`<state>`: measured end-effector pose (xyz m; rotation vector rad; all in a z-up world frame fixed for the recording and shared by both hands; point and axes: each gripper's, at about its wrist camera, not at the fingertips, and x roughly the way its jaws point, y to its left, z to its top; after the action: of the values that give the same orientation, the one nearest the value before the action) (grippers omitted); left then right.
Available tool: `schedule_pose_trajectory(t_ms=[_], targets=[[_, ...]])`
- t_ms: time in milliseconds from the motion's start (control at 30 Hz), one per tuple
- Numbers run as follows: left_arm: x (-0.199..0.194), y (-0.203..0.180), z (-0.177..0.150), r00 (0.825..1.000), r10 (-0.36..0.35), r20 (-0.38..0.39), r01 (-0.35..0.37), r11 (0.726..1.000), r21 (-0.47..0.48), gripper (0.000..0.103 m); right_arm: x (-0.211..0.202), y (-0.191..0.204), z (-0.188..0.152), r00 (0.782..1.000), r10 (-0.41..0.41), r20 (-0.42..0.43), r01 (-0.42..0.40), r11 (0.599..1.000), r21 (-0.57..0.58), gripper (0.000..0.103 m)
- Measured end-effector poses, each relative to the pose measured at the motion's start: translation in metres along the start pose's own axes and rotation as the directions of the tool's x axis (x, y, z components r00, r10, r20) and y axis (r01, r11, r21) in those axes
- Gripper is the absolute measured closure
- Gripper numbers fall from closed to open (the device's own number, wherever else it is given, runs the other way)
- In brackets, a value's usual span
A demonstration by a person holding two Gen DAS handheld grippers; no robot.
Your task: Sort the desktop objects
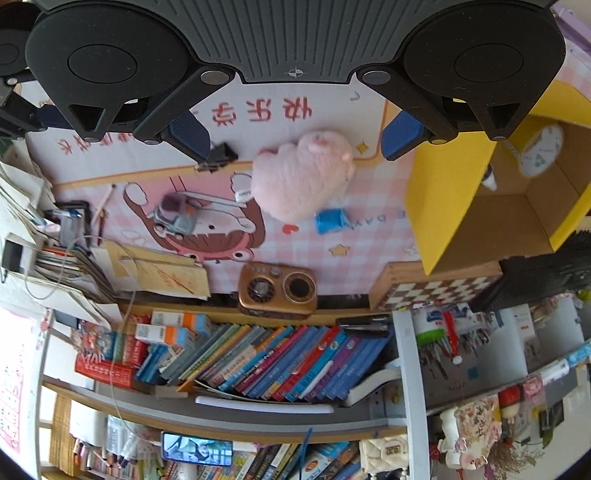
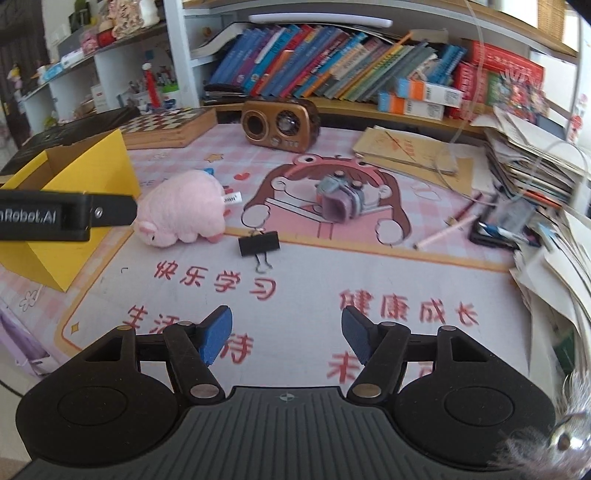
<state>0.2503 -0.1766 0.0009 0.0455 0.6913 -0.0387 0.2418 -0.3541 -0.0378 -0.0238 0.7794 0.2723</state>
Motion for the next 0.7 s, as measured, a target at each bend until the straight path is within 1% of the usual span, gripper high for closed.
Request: schedule_pose_trajectory(t_ms=[167,467,700], targets=[[0.006,-0.002,0.003,0.999,0.047,-0.012,-0.047,0.999,-0.007,0.003,0.014,-0.004,0.008,1.0,0.031,-0.002,-0.031,0.999,-0.012,0.031],[0.014,0.001,0.002,0.992,0.113,-0.054,-0.114,0.993,-0.01,0.003,0.048,0.001,0.024,0.997,0.077,0.0,-0.076,0.995,-0.064,0.025],[0.015,0.005,0.006,0.986,0.151,-0.069,-0.151,0.988,-0.001,0.003,0.087,0.009,0.037,0.998,0.057,0.022,-0.054,0.992,-0.111,0.026]])
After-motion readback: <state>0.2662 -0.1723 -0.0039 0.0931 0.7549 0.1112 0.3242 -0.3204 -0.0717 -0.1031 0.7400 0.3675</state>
